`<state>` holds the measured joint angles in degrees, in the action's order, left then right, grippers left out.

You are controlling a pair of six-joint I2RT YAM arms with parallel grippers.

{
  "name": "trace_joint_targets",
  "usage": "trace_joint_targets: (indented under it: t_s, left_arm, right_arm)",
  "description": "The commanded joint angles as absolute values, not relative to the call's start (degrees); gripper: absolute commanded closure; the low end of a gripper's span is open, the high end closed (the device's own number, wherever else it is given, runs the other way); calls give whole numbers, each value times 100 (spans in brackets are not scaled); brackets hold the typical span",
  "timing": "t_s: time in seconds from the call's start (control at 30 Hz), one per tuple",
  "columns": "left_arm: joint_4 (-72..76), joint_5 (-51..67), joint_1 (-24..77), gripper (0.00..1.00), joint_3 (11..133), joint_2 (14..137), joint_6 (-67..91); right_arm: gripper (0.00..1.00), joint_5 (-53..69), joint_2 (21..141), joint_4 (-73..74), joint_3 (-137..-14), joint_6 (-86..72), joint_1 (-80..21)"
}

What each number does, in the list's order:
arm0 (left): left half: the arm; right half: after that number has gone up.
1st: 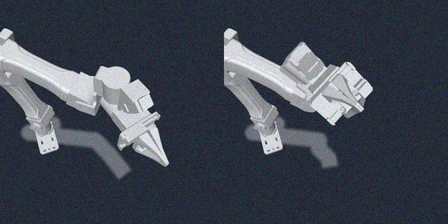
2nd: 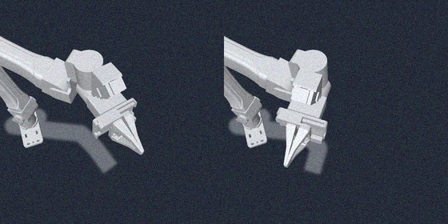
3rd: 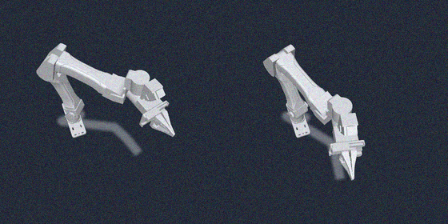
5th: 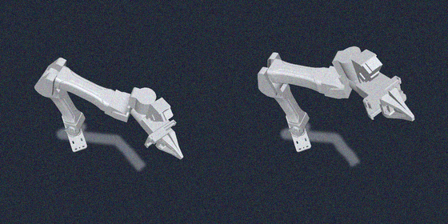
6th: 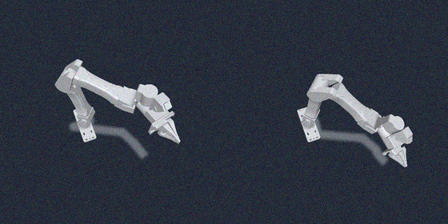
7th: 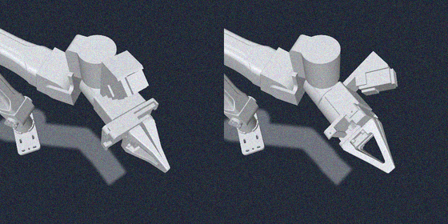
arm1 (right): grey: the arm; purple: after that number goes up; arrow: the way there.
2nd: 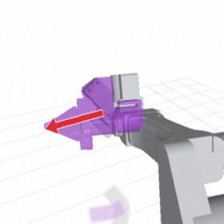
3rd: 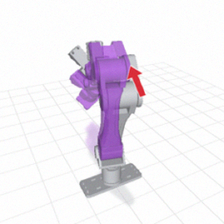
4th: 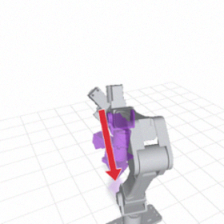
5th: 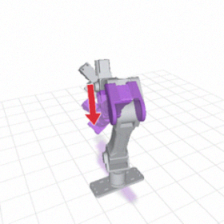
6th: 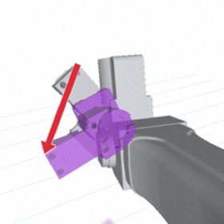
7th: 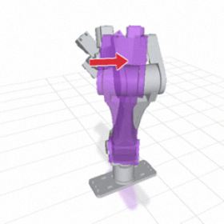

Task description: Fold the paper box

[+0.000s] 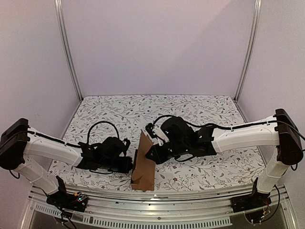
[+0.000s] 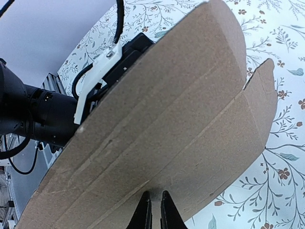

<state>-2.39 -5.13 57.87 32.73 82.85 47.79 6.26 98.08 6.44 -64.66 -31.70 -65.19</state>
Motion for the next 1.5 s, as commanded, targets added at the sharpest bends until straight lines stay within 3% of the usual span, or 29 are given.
trace_joint_targets:
  t_s: [0.0, 0.67, 1.07, 1.47]
  left_arm:
    - [520, -126, 5801, 100, 3096, 8462, 4934]
    - [1172, 18, 5872, 100, 2638, 8694, 5165]
    - [-1303, -1527, 5875, 100, 2980, 7899, 4847]
    - [-2610, -2199, 5871, 96, 3696, 6452, 4164]
  right_arm:
    - [92, 708, 10059, 695, -6684, -3115, -6622]
    - [94, 847, 10853, 715, -6505, -3306, -6715]
    - [95, 650, 11015, 1284, -6487, -3119, -6724]
    - [95, 376, 10837, 2245, -6903, -2248, -6790]
